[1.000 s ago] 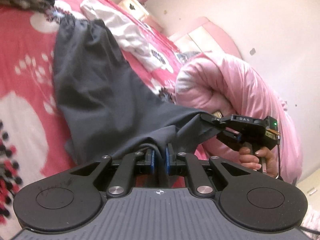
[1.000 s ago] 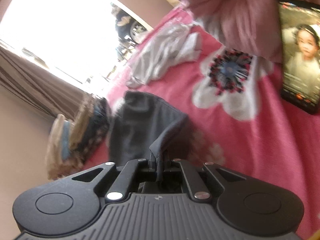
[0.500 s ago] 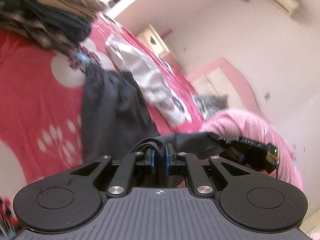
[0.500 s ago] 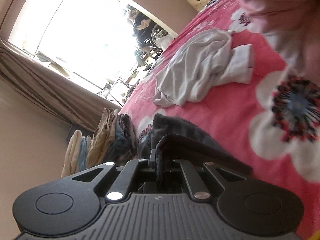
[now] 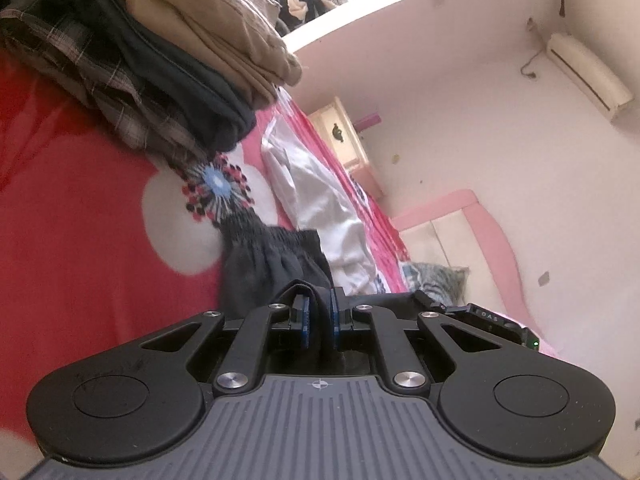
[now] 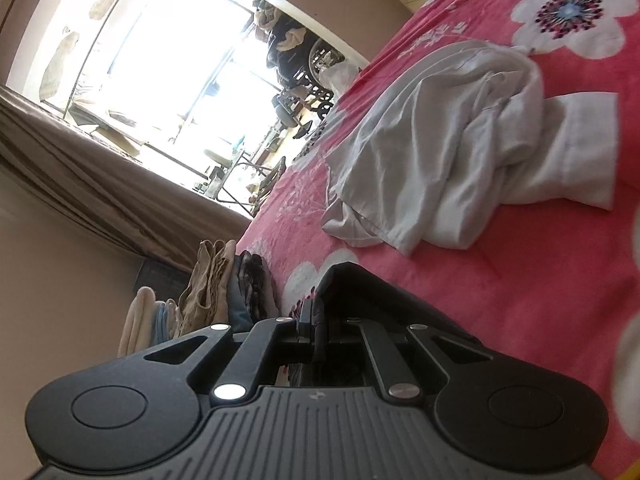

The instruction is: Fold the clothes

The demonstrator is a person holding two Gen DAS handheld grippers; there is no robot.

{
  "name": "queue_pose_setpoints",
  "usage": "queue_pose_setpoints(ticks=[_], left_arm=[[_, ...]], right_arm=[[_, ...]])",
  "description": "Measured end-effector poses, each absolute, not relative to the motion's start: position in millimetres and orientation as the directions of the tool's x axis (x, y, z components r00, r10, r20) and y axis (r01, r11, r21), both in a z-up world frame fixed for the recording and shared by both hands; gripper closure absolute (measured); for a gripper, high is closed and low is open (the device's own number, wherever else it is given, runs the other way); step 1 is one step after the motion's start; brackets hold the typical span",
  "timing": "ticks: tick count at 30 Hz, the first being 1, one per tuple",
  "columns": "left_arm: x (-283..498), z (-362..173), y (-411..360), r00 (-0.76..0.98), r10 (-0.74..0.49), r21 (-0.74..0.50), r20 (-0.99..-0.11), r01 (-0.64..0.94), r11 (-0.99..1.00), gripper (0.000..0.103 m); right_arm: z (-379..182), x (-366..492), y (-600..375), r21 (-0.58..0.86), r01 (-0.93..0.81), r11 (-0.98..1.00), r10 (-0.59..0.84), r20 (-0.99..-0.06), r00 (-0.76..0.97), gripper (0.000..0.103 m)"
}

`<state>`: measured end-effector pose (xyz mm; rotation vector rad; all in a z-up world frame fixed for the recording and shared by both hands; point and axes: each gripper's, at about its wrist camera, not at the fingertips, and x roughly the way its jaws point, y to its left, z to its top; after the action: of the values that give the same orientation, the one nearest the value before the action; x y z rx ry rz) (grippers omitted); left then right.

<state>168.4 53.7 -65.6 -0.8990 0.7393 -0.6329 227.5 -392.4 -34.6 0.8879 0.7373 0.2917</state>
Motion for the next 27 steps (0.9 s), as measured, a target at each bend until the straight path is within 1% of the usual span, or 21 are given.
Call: queue_pose_setpoints(ticks=[7,10,13,15,17,18,20,22,24,27], left_arm=[[194,-85,65,0.596,-0.742,-0.865,-0.307,0.151,0.479,0.095],[207,-101,73,0.577,-0.762,-0.895,-0.295,0.112,0.432,0.094],[216,-116,82,0.558,-0.786,-0.928,-0.264,0.076,0.365,0.093],[220,-126,89,0.557,-0.794,-0.947,-0.245,0.039,0.320,0.088],[222,-134,96,0.568,-0.790,-0.961,-0.228,0.000,0.277,0.082],[222,-139,99,0.574,-0.790,-0.968,-0.216,-0.019,0.251,0.078],[221,-145,104,0.585,-0.787,-0.977,-0.196,-0.051,0.205,0.074],[218,-147,107,0.600,-0.777,-0.980,-0.190,-0.062,0.191,0.072],[216,-148,110,0.614,-0.767,-0.981,-0.184,-0.072,0.178,0.068],[211,-146,114,0.636,-0.751,-0.983,-0.177,-0.072,0.171,0.065]], right_arm=[[-54,264,-380,0.793,0.073,0.605,0.528,-0.468,0.709,0.099],[-66,280,-377,0.804,0.084,0.589,0.546,-0.473,0.691,0.099],[-82,295,-383,0.869,0.107,0.484,0.611,-0.423,0.669,0.095],[-92,305,-388,0.904,0.124,0.410,0.650,-0.384,0.656,0.089],[-103,312,-393,0.931,0.151,0.332,0.661,-0.344,0.667,0.063],[-109,315,-396,0.942,0.164,0.293,0.665,-0.324,0.673,0.060],[-120,322,-402,0.959,0.189,0.212,0.670,-0.283,0.687,0.049],[-131,324,-405,0.969,0.200,0.143,0.659,-0.244,0.711,0.047],[-136,323,-406,0.970,0.207,0.125,0.634,-0.238,0.736,0.047],[-135,315,-404,0.979,0.153,0.134,0.627,-0.203,0.752,0.047]])
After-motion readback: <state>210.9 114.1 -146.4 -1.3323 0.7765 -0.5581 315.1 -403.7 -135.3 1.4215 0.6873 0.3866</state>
